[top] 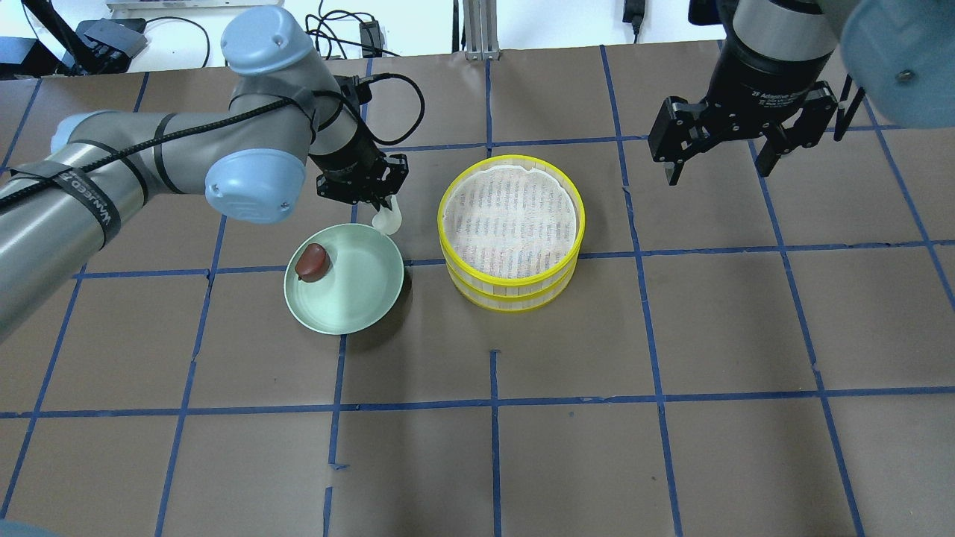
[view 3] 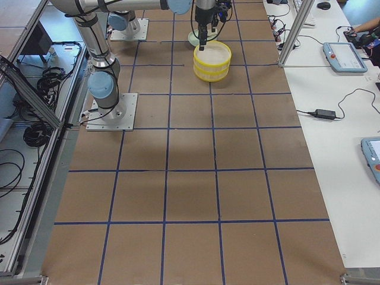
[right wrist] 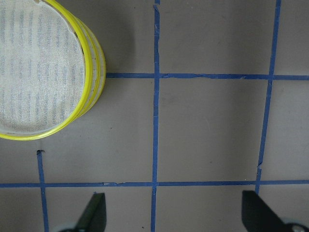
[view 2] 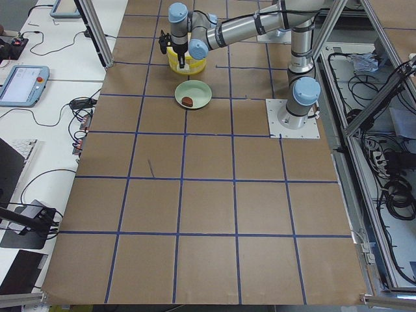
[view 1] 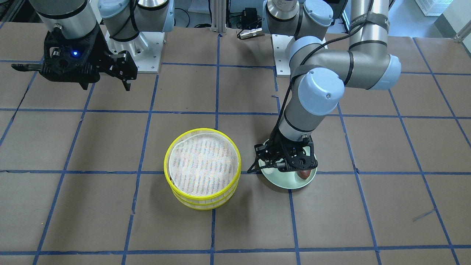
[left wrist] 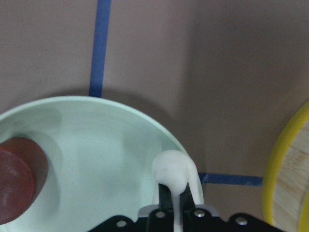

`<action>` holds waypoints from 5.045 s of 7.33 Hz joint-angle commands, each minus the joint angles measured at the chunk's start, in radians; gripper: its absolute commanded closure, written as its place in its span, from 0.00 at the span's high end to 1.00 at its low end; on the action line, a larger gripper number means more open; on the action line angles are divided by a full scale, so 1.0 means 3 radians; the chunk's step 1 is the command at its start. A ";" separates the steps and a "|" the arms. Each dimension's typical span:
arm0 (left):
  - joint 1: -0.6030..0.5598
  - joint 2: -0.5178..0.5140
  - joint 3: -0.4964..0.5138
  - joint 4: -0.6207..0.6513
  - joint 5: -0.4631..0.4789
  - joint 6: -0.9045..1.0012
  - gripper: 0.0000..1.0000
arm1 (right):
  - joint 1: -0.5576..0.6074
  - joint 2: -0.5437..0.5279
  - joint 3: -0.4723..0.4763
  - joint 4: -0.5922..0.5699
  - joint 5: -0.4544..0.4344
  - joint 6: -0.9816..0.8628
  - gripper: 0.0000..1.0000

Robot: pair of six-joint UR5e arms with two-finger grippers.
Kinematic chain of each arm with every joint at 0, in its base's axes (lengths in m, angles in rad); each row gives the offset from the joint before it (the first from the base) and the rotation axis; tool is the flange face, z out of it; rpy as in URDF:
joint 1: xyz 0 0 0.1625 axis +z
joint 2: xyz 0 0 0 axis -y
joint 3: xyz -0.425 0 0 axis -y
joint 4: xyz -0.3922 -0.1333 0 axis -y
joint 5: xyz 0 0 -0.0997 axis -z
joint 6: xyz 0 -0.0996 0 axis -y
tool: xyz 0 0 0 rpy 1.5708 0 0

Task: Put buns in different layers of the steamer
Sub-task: 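Grasp the white bun with the left gripper and lift it from the bowl, then grasp the top steamer tier rim with the right gripper and lift it off, then place the white bun in the lower tier with left while right holds top tier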

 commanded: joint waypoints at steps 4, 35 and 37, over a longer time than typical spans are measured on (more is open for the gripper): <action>-0.0013 0.0323 0.0135 -0.0397 0.0570 0.0356 0.05 | 0.0000 0.0000 0.0006 0.0000 0.0002 0.0000 1.00; -0.0534 -0.0487 0.0177 0.0687 0.0020 -0.0737 0.06 | -0.0495 0.0793 -0.0081 -0.0721 0.0263 0.0216 0.01; -0.0550 -0.0677 0.0182 0.0910 -0.0408 -0.1237 0.36 | -0.0745 0.0793 -0.0061 -0.0716 0.0253 -0.0136 0.01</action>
